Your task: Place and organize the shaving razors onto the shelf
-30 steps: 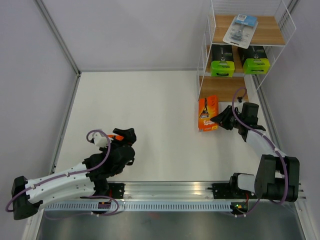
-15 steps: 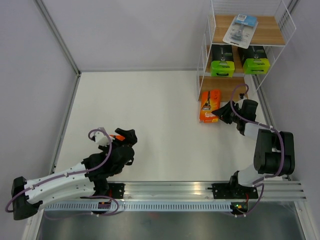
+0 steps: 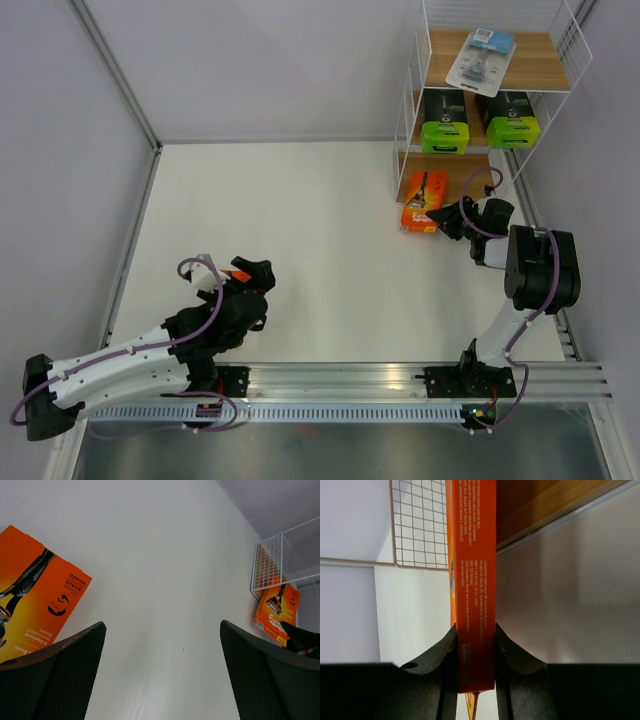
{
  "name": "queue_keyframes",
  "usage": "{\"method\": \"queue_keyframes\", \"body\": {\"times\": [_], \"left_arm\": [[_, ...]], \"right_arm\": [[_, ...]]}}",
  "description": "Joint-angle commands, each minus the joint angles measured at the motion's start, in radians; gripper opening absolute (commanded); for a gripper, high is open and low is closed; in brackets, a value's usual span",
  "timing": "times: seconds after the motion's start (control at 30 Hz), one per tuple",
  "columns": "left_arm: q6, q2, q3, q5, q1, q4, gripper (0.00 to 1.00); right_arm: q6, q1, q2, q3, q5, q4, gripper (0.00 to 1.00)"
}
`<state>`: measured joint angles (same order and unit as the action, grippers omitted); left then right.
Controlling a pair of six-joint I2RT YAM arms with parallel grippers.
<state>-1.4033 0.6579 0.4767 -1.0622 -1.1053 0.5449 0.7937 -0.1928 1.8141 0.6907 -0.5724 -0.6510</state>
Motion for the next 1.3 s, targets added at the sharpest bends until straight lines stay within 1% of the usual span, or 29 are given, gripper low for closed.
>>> {"method": "queue_keyframes", "body": {"times": [0.0,0.07,0.23,0.27,0.33,0.47,0.5,0.53,0.57,0.7,0.73,0.77,0.83,0.9,0.97,1.0,1.03,1.07,1.1,1.13,1.2,1.23,1.27], "left_arm": [[0.037,-0.006,0.023,0.005,0.005,0.013,1.00],[0.032,-0.001,0.019,0.002,0.005,0.013,1.00],[0.013,0.023,0.023,0.002,0.004,0.013,1.00],[0.013,0.028,0.023,0.002,0.005,0.013,1.00],[0.015,0.032,0.028,0.001,0.005,0.013,1.00],[0.012,0.026,0.023,0.001,0.005,0.013,1.00],[0.015,0.023,0.023,0.002,0.005,0.013,1.00],[0.015,0.023,0.023,0.001,0.005,0.013,0.99],[0.015,0.016,0.022,-0.001,0.005,0.013,1.00],[0.004,0.003,0.017,-0.009,0.005,0.013,1.00],[0.004,0.003,0.017,-0.012,0.005,0.013,1.00],[0.009,0.002,0.019,-0.013,0.005,0.013,1.00],[0.015,-0.001,0.022,-0.013,0.005,0.012,0.99],[0.018,-0.007,0.019,-0.012,0.005,0.013,1.00],[0.010,-0.012,0.011,-0.007,0.005,0.013,1.00],[0.004,-0.017,0.007,-0.005,0.004,0.013,1.00],[-0.003,-0.021,0.002,-0.001,0.005,0.013,1.00],[-0.017,-0.024,-0.006,0.002,0.005,0.013,1.00],[-0.020,-0.033,-0.009,0.005,0.005,0.013,1.00],[-0.022,-0.038,-0.010,0.011,0.004,0.013,1.00],[-0.014,-0.050,-0.013,0.014,0.005,0.015,1.00],[-0.008,-0.063,-0.015,0.015,0.005,0.016,1.00],[-0.005,-0.070,-0.018,0.015,0.005,0.018,1.00]], "right_arm": [[-0.016,-0.019,-0.009,0.065,-0.008,-0.084,0.25],[-0.069,-0.022,-0.016,0.105,0.009,-0.014,0.25],[-0.079,-0.027,0.004,0.159,0.048,0.033,0.28],[-0.080,-0.030,0.011,0.170,0.048,0.065,0.29],[-0.091,-0.034,0.024,0.200,0.081,0.112,0.34],[-0.122,-0.042,0.016,0.222,0.138,0.224,0.53],[-0.134,-0.042,0.008,0.221,0.149,0.240,0.60],[-0.145,-0.042,-0.007,0.222,0.155,0.282,0.65],[-0.154,-0.042,-0.016,0.225,0.163,0.312,0.74],[-0.189,-0.042,-0.102,0.199,0.213,0.434,0.83],[-0.195,-0.042,-0.116,0.199,0.229,0.506,0.84],[-0.206,-0.042,-0.125,0.201,0.239,0.542,0.87],[-0.214,-0.042,-0.154,0.202,0.264,0.635,0.88],[-0.188,-0.042,-0.202,0.163,0.260,0.675,0.88],[-0.087,-0.043,-0.248,0.098,0.238,0.636,0.86],[-0.030,-0.042,-0.274,0.002,0.203,0.592,0.84],[0.066,-0.042,-0.318,-0.047,0.195,0.483,0.80],[0.117,-0.042,-0.337,-0.092,0.201,0.435,0.79],[0.160,-0.040,-0.361,-0.165,0.216,0.344,0.77],[0.246,-0.039,-0.369,-0.193,0.221,0.299,0.73],[0.338,-0.039,-0.375,-0.268,0.229,0.211,0.72],[0.389,-0.037,-0.374,-0.290,0.230,0.088,0.67],[0.451,-0.036,-0.372,-0.309,0.241,0.036,0.66]]}}
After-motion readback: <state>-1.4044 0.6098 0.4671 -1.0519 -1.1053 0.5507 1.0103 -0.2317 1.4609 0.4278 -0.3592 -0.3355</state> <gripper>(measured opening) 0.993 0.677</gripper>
